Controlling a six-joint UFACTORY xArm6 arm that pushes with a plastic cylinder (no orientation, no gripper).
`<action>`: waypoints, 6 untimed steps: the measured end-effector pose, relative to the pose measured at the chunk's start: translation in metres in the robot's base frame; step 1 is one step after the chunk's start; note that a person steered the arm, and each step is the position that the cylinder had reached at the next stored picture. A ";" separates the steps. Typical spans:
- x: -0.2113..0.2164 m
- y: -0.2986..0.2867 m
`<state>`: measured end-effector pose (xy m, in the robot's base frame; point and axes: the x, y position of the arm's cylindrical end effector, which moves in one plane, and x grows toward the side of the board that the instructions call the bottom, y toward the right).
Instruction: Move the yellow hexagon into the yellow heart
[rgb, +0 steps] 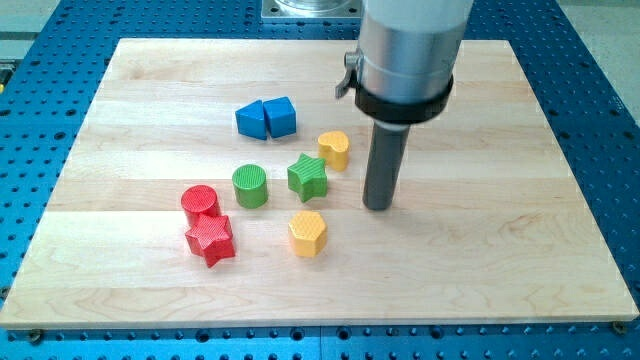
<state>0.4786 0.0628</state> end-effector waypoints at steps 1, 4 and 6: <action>-0.008 -0.055; 0.136 0.028; 0.133 -0.108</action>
<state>0.6121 -0.0454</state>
